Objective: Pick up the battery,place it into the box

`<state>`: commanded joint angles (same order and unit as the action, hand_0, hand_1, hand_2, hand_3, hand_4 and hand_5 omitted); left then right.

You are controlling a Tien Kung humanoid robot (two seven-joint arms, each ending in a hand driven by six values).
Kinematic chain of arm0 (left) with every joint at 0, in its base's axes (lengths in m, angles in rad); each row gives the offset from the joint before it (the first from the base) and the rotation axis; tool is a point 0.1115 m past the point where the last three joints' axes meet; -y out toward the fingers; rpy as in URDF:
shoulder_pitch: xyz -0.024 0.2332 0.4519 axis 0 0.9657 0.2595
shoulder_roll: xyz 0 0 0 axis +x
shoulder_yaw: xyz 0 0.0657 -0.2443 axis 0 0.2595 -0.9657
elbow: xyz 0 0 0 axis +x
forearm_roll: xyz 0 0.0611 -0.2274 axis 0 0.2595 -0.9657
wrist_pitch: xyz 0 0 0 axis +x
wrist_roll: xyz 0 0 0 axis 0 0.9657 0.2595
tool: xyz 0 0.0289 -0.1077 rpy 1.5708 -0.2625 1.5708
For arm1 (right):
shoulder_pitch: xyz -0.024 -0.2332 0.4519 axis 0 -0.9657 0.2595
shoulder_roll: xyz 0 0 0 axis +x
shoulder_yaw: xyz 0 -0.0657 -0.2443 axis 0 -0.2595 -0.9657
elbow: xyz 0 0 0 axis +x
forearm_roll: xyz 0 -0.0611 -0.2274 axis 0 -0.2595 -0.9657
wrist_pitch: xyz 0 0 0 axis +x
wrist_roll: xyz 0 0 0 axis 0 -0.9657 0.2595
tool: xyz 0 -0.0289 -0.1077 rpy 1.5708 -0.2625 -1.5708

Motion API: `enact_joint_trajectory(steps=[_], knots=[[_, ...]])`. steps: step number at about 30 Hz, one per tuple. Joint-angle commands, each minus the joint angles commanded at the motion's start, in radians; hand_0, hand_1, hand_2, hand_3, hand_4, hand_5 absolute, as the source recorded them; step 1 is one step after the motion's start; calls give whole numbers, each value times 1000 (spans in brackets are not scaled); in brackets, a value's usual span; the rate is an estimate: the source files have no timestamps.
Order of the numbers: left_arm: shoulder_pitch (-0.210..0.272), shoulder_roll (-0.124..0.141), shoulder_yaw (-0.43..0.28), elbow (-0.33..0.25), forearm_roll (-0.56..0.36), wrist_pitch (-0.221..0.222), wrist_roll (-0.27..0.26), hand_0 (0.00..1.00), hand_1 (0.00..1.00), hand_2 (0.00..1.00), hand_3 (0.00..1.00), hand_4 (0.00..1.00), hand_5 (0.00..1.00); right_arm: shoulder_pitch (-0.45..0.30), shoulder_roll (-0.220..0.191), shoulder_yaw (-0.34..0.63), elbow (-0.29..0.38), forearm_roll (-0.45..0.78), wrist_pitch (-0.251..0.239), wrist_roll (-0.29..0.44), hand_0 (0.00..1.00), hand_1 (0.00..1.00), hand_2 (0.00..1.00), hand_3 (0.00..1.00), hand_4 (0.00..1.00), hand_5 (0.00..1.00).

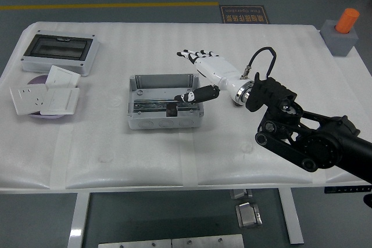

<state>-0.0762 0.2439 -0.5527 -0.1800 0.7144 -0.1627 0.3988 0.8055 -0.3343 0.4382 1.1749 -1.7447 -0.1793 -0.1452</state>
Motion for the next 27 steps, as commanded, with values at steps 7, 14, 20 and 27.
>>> enact_joint_trajectory(steps=[7,14,20,27], knots=[[-2,0,5,0,-6,3,-5,544,637,444,539,507,365,60,-59,-119,-100,52,9,11,998,912,971,998,998,587],[-7,2,6,0,-6,5,-7,544,636,445,540,497,353,120,-89,-255,-199,105,10,30,998,895,939,998,998,582],[-10,2,12,0,-12,6,-11,543,636,449,541,494,354,150,-89,-369,-277,142,7,47,998,862,903,998,998,582],[-13,3,14,0,-13,7,-12,542,637,451,541,493,354,162,-75,-423,-354,165,9,65,998,830,871,998,998,588]])
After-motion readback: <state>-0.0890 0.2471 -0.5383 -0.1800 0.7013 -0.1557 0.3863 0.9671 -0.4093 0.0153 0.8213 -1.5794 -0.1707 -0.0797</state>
